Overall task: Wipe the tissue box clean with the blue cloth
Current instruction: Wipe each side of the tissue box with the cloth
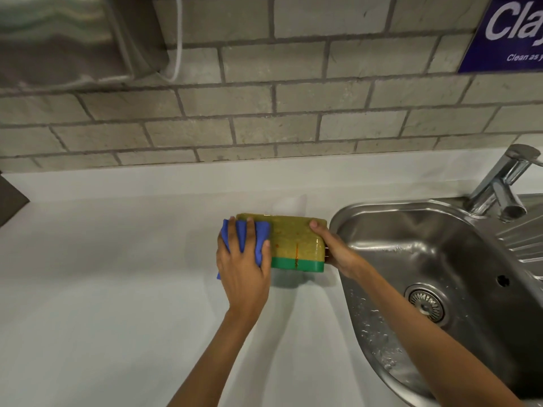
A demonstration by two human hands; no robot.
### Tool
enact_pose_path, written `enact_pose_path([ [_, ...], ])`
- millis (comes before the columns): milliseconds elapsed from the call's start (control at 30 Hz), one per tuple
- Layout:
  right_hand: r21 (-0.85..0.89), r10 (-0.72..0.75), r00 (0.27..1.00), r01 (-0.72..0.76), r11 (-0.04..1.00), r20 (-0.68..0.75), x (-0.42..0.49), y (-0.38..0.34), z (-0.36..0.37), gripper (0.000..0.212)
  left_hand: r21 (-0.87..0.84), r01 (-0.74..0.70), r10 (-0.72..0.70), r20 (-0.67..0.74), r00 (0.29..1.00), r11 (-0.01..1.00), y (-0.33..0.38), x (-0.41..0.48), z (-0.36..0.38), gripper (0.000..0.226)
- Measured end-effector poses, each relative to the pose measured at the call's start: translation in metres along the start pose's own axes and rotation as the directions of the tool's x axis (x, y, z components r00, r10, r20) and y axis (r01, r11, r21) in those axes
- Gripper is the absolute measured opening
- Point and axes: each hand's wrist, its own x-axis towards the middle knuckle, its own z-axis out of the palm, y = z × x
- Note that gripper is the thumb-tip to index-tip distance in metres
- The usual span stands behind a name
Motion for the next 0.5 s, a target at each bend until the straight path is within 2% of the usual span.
enact_pose_path([
  [67, 0.006, -0.009, 1.0, 0.009, 1.0, -0.015, 0.001, 0.002, 0.002, 0.057, 0.04, 0.004, -0.005, 0.003, 1.0, 0.999, 0.011, 0.007, 0.003, 0.05],
  [133, 0.025, -0.014, 0.999, 0.015, 1.0, -0.031, 0.003, 0.004, 0.001, 0.042, 0.085, -0.097, 0.095, 0.027, 0.995, 0.992, 0.014, 0.004, 0.003, 0.051],
  [200, 0.032, -0.01, 0.999, 0.012, 0.999, -0.051, 0.005, 0.003, 0.0, 0.047, 0.118, -0.227, 0.223, 0.052, 0.973, 0.967, 0.001, -0.005, 0.003, 0.05],
  [267, 0.034, 0.002, 0.998, 0.0, 0.999, -0.059, 0.005, 0.002, -0.001, 0.06, 0.117, -0.273, 0.269, 0.052, 0.962, 0.955, -0.018, -0.011, 0.001, 0.049],
  [400, 0.025, 0.003, 0.998, -0.002, 1.0, -0.062, 0.003, 0.0, 0.0, 0.073, 0.01, -0.032, 0.032, -0.006, 0.999, 0.999, -0.017, 0.008, -0.003, 0.044],
  [433, 0.028, 0.004, 0.998, -0.002, 1.0, -0.062, 0.002, 0.001, 0.001, 0.076, 0.009, -0.004, 0.004, 0.002, 1.0, 1.0, -0.009, 0.016, -0.001, 0.044],
  [500, 0.033, 0.0, 0.998, 0.002, 0.999, -0.062, 0.002, 0.002, 0.001, 0.076, 0.057, -0.074, 0.073, 0.01, 0.997, 0.996, 0.006, 0.025, 0.003, 0.043],
])
